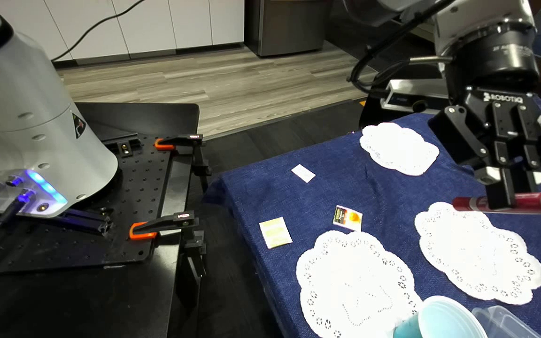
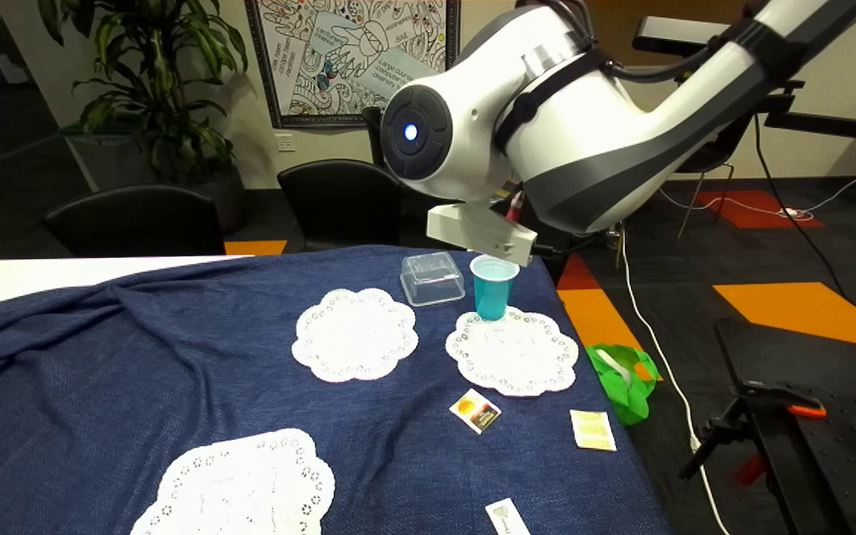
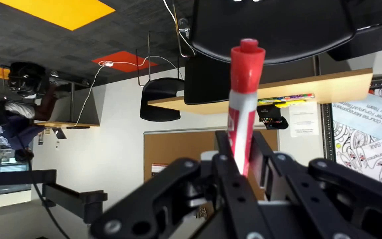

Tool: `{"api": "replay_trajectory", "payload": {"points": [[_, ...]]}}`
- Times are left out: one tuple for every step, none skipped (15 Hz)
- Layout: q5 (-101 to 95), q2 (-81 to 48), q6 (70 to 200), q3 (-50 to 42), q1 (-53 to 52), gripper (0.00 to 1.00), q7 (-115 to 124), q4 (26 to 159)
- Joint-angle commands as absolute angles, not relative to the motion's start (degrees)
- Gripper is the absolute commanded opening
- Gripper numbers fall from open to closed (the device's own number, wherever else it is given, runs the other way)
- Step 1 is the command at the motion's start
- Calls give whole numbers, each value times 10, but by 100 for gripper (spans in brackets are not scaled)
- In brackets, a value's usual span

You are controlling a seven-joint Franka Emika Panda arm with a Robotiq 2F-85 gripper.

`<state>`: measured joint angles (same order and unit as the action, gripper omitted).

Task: Put the marker in the cup

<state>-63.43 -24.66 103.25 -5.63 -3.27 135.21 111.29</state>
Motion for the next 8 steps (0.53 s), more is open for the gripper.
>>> {"api": "replay_trajectory", "payload": {"points": [[-682,-292,1021,-58,-25,5,1404,1078],[-695,-304,1019,-59,-23,5,1412,1071],[-707,-317,1020,-59,-19,5,1416,1064],[-715,-326,1025,-57,-14,5,1409,1058],[-720,-336,1029,-55,-8,5,1398,1051],[-724,-347,1032,-55,-4,5,1394,1042],[-725,-358,1030,-55,0,5,1390,1032],[-726,-371,1028,-55,3,5,1387,1020]]}}
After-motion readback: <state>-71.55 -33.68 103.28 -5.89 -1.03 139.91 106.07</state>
